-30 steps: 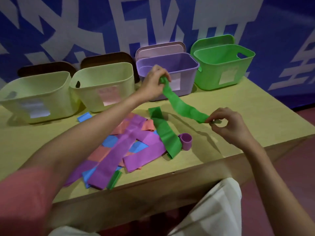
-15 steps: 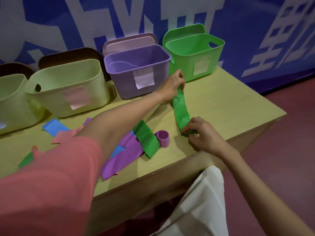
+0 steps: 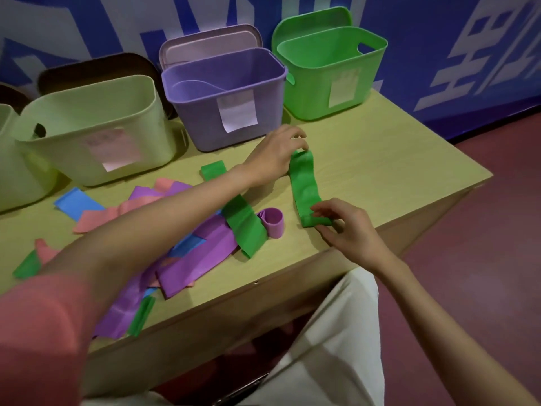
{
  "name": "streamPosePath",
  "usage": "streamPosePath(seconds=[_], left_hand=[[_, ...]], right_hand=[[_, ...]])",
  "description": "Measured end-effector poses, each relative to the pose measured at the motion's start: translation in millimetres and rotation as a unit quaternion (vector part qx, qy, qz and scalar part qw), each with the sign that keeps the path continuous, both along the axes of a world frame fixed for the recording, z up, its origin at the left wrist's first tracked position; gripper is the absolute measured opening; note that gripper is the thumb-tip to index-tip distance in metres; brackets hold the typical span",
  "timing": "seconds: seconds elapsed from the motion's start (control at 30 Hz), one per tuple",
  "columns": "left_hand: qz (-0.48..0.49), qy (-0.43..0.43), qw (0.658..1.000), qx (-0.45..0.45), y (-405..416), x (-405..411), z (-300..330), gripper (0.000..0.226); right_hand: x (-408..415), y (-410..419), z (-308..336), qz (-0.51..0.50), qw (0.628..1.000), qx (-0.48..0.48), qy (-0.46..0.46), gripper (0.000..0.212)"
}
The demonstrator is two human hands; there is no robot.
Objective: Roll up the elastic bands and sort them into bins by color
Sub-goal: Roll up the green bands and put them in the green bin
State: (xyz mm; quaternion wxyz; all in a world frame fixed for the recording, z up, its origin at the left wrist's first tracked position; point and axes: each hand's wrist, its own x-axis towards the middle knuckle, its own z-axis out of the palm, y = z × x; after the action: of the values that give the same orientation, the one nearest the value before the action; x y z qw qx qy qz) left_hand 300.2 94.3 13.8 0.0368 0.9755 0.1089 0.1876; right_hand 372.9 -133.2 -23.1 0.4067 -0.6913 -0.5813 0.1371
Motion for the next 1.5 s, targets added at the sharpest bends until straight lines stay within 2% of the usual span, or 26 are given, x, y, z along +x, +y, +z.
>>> streamPosePath(seconds=[0.07,0.1,0.2,0.27,0.4,0.57,0.67,0.8,0.97,1.1,1.2,1.37,1.5], left_hand=[[-0.026,-0.051,0.998,-0.008,-9.5,-9.8,-1.9,0.026],[-0.037,-0.045,0.998,-0.029,-13.4,-13.8,-1.5,0.022],[-0.067,0.065,0.988,-0.122,-20.7,-20.1,3.0,0.019],[-0.070,0.132,0.982,-0.118,-23.0,-20.5,4.2,0.024],[-0.043,0.191,0.974,-0.116,-29.3,-18.6,3.2,0.035],[-0.020,0.219,0.972,-0.085,-38.0,-17.2,0.1,0.049],[-0.007,0.247,0.966,-0.075,-46.7,-14.8,4.7,0.063],[0.003,0.268,0.961,-0.068,-58.2,-16.9,8.5,0.061],[0.007,0.228,0.974,0.007,-73.7,-27.0,17.5,0.054],[0.049,0.224,0.973,0.011,-89.1,-44.4,38.1,0.027],[0.090,0.179,0.979,-0.039,-109.3,-64.4,41.4,0.014],[0.131,0.024,0.977,-0.164,-160.5,-88.5,23.1,0.020],[0.161,-0.019,0.960,-0.227,-180.0,-88.9,-4.4,0.029]], right_hand=[[-1.6,-0.5,-0.9,0.010,1.000,0.005,-0.020,0.029],[-2.5,-0.5,-1.4,0.016,0.999,0.006,-0.028,0.027],[-5.0,-0.2,-2.4,0.020,0.998,0.016,-0.049,0.022],[-6.0,-0.2,-2.3,0.014,0.997,0.027,-0.067,0.019],[-7.2,-2.5,0.8,0.013,0.997,0.036,-0.066,0.018],[-3.3,-2.1,3.2,0.036,0.997,0.003,-0.072,0.018],[-1.4,-6.2,6.4,0.037,0.996,0.017,-0.082,0.018],[0.1,-12.1,9.2,0.030,0.996,0.046,-0.075,0.019],[-2.4,-15.6,0.1,0.032,0.998,0.006,-0.059,0.019],[-1.6,-19.7,0.1,0.012,0.999,0.023,-0.029,0.020],[-2.3,-21.9,0.2,0.009,0.999,0.038,-0.024,0.019],[-1.4,-24.1,-4.2,0.002,0.999,0.035,-0.010,0.018],[-4.5,-25.0,-9.6,0.008,0.999,0.038,-0.001,0.016]])
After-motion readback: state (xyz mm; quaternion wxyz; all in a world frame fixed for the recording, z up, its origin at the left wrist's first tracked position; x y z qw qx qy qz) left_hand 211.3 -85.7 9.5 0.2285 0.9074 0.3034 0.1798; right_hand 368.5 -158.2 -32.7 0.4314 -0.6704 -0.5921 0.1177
